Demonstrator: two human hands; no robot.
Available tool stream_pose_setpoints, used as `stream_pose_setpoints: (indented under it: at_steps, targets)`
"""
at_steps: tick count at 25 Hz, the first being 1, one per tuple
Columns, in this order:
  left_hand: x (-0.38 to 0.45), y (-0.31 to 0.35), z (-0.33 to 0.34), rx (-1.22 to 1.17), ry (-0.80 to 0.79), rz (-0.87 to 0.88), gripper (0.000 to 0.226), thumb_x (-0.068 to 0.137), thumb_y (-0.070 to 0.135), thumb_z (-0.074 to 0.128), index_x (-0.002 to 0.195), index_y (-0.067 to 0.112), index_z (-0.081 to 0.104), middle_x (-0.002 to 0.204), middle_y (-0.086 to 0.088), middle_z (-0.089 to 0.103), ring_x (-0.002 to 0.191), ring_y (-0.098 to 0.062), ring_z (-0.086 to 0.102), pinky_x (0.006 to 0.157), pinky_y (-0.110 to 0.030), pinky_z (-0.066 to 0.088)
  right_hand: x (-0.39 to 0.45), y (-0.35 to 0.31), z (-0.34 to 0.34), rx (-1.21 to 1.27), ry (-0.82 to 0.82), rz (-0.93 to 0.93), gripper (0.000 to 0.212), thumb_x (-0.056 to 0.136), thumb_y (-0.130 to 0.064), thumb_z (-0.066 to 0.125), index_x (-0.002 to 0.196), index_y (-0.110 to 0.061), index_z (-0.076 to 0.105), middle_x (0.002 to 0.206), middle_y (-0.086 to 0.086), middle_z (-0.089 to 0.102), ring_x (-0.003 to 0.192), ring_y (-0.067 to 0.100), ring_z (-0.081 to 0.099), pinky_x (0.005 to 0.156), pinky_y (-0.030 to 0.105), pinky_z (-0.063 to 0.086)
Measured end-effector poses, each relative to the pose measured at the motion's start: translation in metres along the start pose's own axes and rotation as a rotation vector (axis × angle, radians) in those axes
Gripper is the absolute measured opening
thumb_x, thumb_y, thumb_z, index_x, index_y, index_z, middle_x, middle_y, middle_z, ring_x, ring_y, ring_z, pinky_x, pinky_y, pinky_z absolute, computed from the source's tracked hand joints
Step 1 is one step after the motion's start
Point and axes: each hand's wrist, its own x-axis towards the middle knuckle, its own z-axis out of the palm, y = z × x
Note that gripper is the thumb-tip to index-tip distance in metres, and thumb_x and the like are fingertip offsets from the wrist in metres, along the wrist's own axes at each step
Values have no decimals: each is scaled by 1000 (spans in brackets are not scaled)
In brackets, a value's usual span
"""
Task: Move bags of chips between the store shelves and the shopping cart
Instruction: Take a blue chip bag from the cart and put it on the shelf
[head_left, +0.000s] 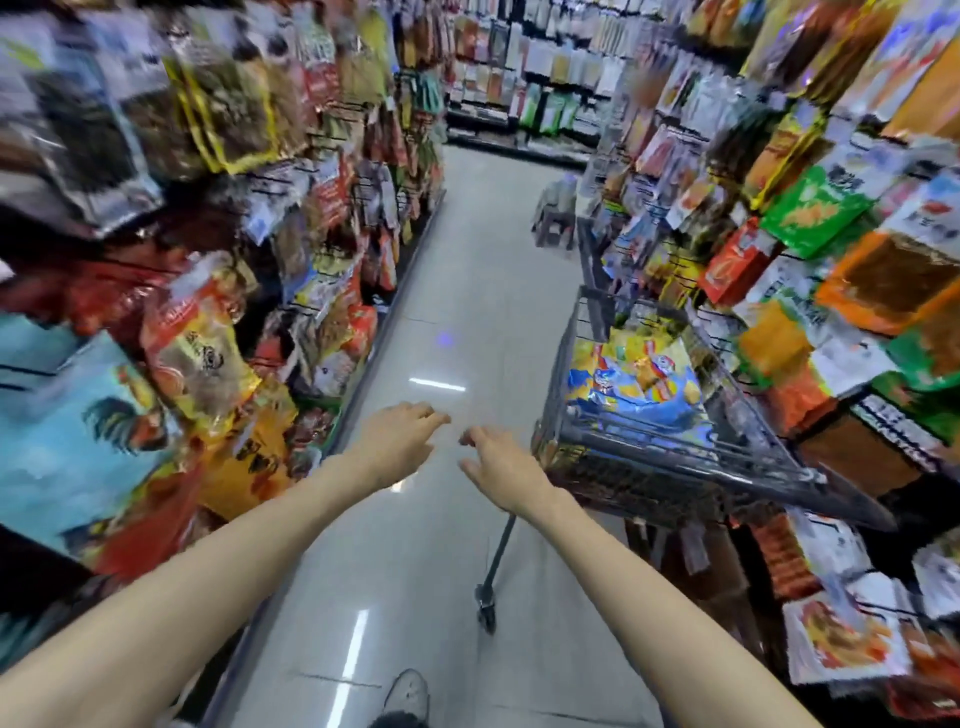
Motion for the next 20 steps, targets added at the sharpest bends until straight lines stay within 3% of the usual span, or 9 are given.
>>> stream_pose_setpoints:
  at_steps: [7,11,15,20]
  targets:
    - [90,-144,-26,74,25,-198,44,97,27,50,141,25,46,132,0,56,119,-23,55,82,-37,48,190,-4,-8,-24,-66,-114,34,98,-34,52,126,-15,51,127,10,55,116,31,54,94,43,47]
    - [143,-180,-13,28,-21,-192,45,94,24,53,139,22,50,130,-2,59,115,-28,58,78,-40,52,254,15,-12,-14,-112,-85,35,98,-33,52,127,-14,51,128,10,54,117,31,52,96,44,45]
    - [233,-202,0,10,-59,-105,47,96,27,52,142,25,45,135,0,54,118,-26,55,89,-40,49,311,64,-15,25,-101,14,33,99,-32,51,127,-14,50,128,9,54,117,29,51,94,39,44]
    - [381,-219,9,-1,-84,78,45,98,26,49,142,26,44,135,2,53,120,-25,53,89,-35,44,388,153,-40,47,-48,230,33,97,-30,54,126,-14,51,130,10,54,120,31,51,98,40,44]
